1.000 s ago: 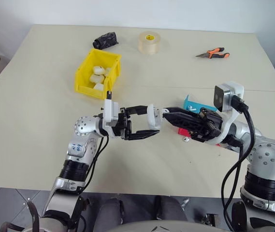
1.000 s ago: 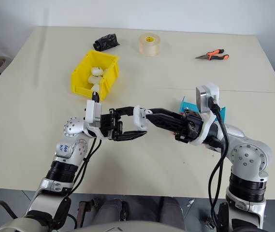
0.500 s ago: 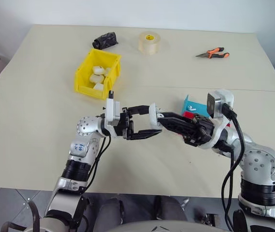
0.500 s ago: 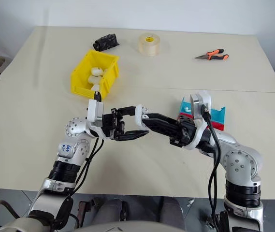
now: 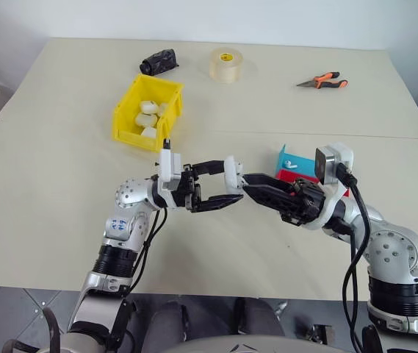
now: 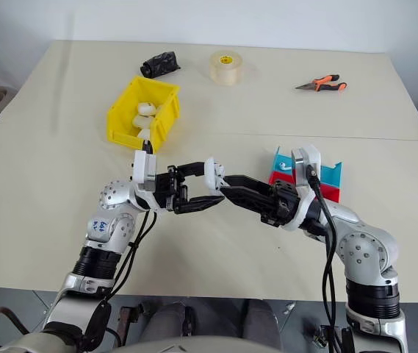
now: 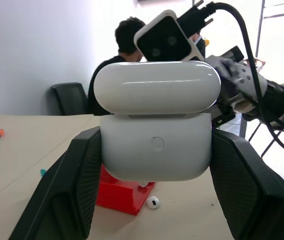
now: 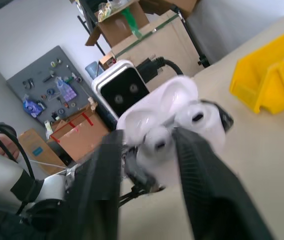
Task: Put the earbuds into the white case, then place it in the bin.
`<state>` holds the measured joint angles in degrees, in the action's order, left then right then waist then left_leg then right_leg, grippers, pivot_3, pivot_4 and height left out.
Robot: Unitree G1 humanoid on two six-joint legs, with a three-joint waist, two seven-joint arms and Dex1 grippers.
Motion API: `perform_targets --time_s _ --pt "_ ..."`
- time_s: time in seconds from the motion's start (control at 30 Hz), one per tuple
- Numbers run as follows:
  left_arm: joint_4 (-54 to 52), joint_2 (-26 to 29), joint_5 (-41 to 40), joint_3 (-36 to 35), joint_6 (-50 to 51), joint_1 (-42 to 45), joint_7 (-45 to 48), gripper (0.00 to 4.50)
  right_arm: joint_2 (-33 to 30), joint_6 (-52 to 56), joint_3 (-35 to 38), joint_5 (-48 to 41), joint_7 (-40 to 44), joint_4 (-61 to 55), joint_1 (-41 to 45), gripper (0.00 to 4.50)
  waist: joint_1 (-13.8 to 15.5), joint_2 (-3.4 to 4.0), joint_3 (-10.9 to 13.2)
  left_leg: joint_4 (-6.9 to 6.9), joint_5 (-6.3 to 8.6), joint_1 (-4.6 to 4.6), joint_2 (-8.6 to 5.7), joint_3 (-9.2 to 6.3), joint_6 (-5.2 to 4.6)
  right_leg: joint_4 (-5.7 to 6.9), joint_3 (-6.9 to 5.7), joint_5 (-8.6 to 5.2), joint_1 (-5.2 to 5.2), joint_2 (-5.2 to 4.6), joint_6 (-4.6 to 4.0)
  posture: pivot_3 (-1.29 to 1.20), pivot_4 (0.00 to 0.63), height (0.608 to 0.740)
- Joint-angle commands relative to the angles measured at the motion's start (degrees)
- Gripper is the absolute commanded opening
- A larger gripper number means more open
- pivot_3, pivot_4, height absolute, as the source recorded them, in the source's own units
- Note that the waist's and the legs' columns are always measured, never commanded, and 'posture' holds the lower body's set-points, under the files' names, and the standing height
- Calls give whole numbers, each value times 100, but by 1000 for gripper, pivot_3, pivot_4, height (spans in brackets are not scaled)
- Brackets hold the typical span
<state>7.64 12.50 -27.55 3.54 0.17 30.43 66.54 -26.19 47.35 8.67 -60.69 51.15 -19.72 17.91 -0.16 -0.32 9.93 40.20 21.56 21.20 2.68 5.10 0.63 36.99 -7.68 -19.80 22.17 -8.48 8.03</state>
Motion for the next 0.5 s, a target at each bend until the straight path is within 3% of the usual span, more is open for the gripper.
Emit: perform_targets --time_s 0.03,0.07,0.2,0.33,0.5 --pt "-540 20 -207 -15 7 20 32 2806 -204 -170 -89 321 84 111 65 3243 0 0 0 0 0 0 0 0 0 0 0 0 0 0 0 0 150 740" --pt "-592 116 -141 -21 44 -13 11 2806 -299 -232 -50 387 145 178 90 3549 -2 0 0 0 0 0 0 0 0 0 0 0 0 0 0 0 150 740" --pt "-688 795 762 135 71 -39 -308 2806 -899 -622 -158 1007 636 388 161 3549 7 0 0 -1 1 0 0 -1 -1 -3 0 0 -3 0 0 0 150 740" --pt "-738 1401 1619 403 15 100 -583 2806 -1454 -1058 -534 1670 1229 464 288 2607 6 -1 0 -7 0 -3 0 4 -1 -10 0 0 -1 0 0 0 150 740" --pt "-933 1607 1843 748 758 353 -615 2806 -1254 -1146 -969 1836 1347 304 878 918 6 -1 0 -5 0 -1 1 4 0 -10 -1 0 0 0 0 0 150 740"
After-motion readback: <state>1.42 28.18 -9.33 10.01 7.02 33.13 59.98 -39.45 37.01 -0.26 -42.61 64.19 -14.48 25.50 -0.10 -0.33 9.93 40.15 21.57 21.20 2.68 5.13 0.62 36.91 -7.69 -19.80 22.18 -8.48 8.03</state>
